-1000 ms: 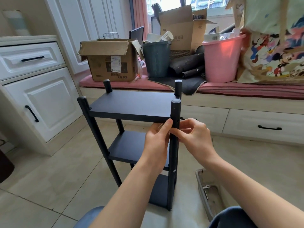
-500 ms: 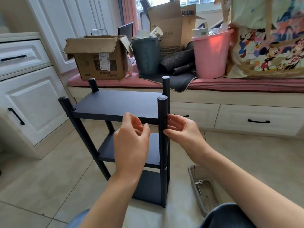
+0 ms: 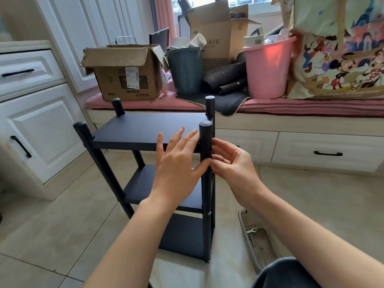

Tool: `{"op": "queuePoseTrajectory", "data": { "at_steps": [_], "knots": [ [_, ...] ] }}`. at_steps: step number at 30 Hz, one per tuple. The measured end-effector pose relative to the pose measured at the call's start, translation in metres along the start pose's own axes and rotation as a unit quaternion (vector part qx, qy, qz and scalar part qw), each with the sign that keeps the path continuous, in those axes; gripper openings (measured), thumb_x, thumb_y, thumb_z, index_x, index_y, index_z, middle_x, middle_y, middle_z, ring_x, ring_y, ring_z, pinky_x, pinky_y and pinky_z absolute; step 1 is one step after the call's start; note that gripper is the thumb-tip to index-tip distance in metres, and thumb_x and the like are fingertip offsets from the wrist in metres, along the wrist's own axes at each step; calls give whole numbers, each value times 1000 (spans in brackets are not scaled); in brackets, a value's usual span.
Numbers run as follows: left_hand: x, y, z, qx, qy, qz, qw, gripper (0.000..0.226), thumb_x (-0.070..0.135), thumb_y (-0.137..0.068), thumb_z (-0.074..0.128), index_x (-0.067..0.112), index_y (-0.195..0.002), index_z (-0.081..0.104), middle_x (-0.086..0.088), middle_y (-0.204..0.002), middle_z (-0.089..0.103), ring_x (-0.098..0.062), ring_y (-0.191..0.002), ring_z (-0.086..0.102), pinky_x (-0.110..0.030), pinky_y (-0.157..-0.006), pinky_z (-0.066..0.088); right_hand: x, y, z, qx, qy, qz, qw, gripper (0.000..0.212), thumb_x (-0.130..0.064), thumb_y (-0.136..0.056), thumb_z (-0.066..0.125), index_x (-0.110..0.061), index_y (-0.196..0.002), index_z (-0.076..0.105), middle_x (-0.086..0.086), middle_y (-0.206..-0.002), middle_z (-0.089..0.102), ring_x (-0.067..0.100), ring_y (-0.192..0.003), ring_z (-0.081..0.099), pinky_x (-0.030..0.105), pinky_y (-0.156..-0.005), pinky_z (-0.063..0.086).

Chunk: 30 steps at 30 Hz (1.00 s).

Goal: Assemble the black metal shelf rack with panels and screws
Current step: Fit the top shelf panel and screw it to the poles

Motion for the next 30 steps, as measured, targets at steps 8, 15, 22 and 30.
{"op": "queuePoseTrajectory", "data": {
  "at_steps": [8,15,22,30],
  "knots": [
    [-2,-3,6,58,19,-22,998,47,48,-94,60,18,-129,65,2,-130,67,-20,-135,47,-50,-118,6,10,-2,-1,-20,-19,44,999,61,24,-88,36,-9,-134,57,4,-119,71,12,-110,67,22,-82,56],
    [9,-1,4,81,-24,-41,996,40,41,-91,70,15,-121,70,-1,-121,71,-25,-128,54,-44,-104,21,10,-3,-5,-23,-46,47,998,63,26,-84,33,-9,-130,59,6,-116,73,14,-110,68,26,-89,55],
    [13,2,0,94,-14,-64,993,48,34,-88,75,9,-128,67,-3,-127,68,-26,-127,52,-41,-98,42,6,-5,-6,-8,-28,28,999,62,24,-84,37,-5,-135,56,7,-120,71,15,-114,66,33,-97,53],
    [11,3,6,82,34,-92,992,53,28,-91,73,7,-138,59,-5,-137,62,-21,-140,41,-16,-108,27,7,-6,-7,-9,-31,31,999,63,25,-83,35,-5,-135,55,6,-120,71,16,-115,66,39,-101,52]
  ]
}}
Point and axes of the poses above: each hand's wrist, its own y-axis away from the middle knuckle, its own z-axis out of the palm, x = y × z, the point moved 9 cm from there along -y, towards the middle knuckle
